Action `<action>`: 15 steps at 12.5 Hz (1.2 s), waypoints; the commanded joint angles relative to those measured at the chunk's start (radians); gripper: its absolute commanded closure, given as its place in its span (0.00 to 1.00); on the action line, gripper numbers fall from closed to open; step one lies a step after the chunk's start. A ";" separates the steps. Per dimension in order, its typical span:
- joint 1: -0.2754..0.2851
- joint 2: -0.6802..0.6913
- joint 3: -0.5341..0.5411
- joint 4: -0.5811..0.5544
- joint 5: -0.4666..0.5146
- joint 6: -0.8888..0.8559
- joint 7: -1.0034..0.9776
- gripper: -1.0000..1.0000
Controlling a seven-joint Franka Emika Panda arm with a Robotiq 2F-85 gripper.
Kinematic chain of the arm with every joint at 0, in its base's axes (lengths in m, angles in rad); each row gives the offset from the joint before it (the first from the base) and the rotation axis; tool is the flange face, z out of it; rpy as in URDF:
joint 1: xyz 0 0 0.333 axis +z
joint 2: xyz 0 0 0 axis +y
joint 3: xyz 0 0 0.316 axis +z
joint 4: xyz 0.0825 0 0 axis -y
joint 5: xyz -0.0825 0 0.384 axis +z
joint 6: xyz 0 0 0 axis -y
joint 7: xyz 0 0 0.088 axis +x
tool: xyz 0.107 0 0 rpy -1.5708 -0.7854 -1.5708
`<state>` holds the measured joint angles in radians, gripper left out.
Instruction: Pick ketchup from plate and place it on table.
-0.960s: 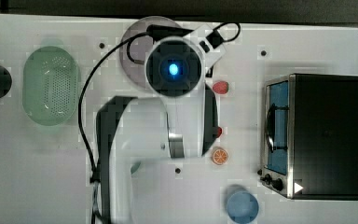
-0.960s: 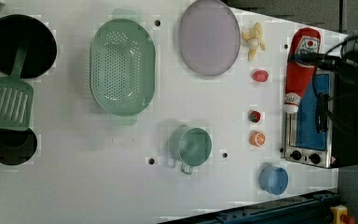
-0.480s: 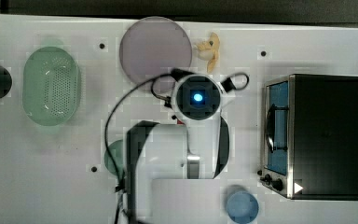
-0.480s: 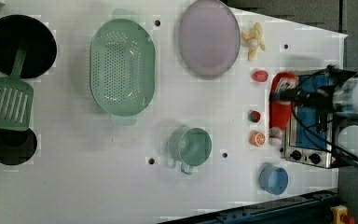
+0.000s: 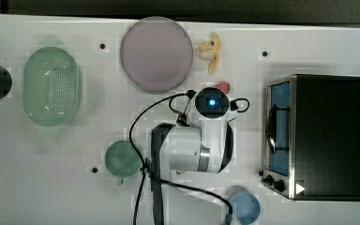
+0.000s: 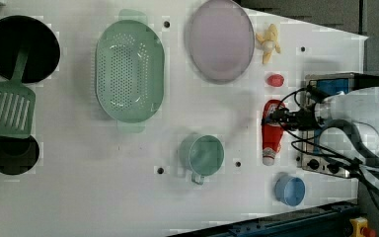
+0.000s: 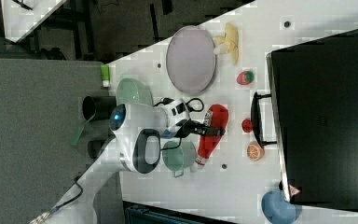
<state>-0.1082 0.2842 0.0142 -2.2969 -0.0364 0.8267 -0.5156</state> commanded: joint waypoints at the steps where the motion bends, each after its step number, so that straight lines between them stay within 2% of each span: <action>1: 0.014 -0.021 0.015 0.007 0.013 0.039 0.054 0.13; 2: 0.014 -0.012 0.014 0.004 0.013 0.066 0.054 0.00; 6: 0.014 -0.057 0.014 0.006 0.014 0.086 0.076 0.00; 8: 0.010 -0.119 0.012 0.018 0.015 0.050 0.183 0.00; 11: 0.006 -0.228 0.013 0.076 0.016 -0.087 0.430 0.00; 15: 0.005 -0.338 0.012 0.241 0.016 -0.448 0.531 0.00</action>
<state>-0.1035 -0.0131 0.0324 -2.0879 -0.0269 0.4207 -0.0966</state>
